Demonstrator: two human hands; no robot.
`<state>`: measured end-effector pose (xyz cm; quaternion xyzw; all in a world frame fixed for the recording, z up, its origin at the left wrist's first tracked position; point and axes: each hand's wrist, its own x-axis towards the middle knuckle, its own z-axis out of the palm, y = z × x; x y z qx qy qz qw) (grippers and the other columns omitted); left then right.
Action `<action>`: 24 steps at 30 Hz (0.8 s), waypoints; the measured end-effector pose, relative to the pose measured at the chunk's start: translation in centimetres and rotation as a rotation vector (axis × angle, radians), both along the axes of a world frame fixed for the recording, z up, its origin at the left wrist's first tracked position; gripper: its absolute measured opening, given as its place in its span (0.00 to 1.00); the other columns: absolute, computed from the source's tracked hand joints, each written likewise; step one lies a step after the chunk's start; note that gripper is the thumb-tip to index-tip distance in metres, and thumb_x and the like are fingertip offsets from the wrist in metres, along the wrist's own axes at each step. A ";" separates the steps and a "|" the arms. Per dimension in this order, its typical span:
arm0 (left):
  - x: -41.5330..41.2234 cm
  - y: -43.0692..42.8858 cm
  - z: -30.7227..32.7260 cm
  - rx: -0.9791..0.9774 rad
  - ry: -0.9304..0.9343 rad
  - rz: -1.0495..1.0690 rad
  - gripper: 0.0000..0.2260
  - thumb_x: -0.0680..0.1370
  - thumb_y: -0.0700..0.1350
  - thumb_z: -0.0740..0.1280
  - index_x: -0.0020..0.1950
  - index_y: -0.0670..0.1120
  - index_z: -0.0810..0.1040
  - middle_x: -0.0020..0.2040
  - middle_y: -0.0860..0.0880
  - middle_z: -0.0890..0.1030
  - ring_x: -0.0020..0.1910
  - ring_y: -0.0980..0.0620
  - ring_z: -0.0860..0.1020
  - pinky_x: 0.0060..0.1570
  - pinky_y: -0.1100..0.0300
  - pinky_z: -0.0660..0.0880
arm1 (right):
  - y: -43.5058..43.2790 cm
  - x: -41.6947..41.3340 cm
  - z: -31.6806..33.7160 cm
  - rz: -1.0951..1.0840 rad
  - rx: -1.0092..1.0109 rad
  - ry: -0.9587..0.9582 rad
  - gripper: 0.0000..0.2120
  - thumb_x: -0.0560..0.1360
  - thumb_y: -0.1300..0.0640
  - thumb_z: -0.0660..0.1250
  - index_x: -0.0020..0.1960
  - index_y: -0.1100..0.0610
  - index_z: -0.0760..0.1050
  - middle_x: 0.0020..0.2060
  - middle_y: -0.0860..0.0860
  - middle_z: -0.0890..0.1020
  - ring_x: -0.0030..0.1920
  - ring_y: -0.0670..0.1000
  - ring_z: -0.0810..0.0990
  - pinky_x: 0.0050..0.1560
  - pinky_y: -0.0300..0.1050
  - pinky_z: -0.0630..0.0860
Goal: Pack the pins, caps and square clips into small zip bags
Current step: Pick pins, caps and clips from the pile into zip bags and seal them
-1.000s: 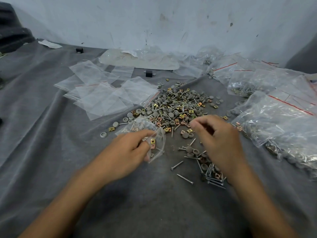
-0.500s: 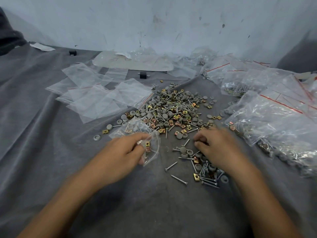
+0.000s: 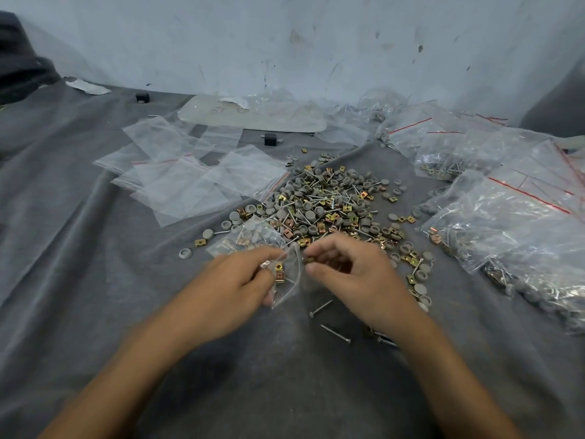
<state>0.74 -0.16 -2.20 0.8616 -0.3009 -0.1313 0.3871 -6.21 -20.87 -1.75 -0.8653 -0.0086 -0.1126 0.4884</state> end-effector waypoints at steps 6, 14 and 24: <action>0.0 0.1 0.1 -0.008 0.006 -0.012 0.17 0.76 0.52 0.54 0.59 0.68 0.75 0.38 0.59 0.85 0.41 0.61 0.82 0.50 0.54 0.78 | 1.6 0.4 -1.0 0.051 -0.050 -0.009 0.10 0.76 0.57 0.74 0.55 0.47 0.82 0.41 0.45 0.83 0.42 0.45 0.82 0.43 0.38 0.78; -0.1 0.1 0.2 -0.016 0.011 -0.003 0.18 0.76 0.52 0.55 0.55 0.77 0.72 0.38 0.59 0.85 0.41 0.58 0.82 0.53 0.48 0.79 | -1.0 0.0 1.1 0.012 0.179 0.027 0.09 0.80 0.57 0.69 0.58 0.46 0.79 0.45 0.44 0.87 0.46 0.50 0.86 0.44 0.47 0.83; 0.0 0.0 -0.1 -0.001 0.027 -0.006 0.16 0.74 0.60 0.52 0.58 0.72 0.71 0.39 0.60 0.85 0.41 0.58 0.82 0.53 0.47 0.79 | -6.7 -2.1 1.6 0.012 -0.288 0.368 0.05 0.74 0.56 0.76 0.43 0.49 0.81 0.33 0.44 0.82 0.31 0.39 0.76 0.32 0.35 0.72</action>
